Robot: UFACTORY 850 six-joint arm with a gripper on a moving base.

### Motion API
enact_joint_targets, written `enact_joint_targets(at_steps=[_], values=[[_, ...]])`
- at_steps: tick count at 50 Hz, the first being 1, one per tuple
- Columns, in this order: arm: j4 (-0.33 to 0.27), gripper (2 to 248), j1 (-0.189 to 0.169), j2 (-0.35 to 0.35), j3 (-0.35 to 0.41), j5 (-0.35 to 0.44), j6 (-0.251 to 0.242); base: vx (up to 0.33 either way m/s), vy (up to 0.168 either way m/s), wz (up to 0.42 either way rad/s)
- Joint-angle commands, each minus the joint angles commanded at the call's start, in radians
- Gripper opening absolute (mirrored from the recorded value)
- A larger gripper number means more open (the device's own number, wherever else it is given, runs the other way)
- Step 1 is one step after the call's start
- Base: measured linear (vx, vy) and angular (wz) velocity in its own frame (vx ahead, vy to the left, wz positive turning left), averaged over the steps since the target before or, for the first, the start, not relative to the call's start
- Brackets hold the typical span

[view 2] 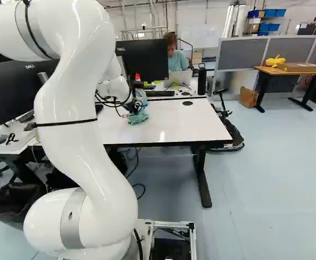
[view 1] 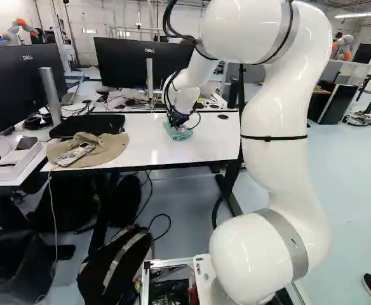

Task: Clean the table with the green towel

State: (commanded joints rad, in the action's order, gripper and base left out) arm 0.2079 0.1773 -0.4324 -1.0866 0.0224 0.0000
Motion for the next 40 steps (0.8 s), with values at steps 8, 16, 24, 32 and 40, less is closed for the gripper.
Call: enact_joint_targets(at_steps=[8,16,24,32,40], values=[[0.000,34,0.002,0.034,0.044,0.000,0.000,0.000,0.000,0.000],[0.000,34,-0.004,0.068,0.087,0.000,0.000,0.000,0.000,0.000],[0.000,34,-0.015,0.099,0.126,0.000,0.000,0.000,0.000,0.000],[0.000,34,-0.027,0.121,0.152,0.000,0.000,0.000,0.000,0.000],[0.000,34,-0.027,0.136,0.157,0.000,0.000,0.000,0.000,0.000]])
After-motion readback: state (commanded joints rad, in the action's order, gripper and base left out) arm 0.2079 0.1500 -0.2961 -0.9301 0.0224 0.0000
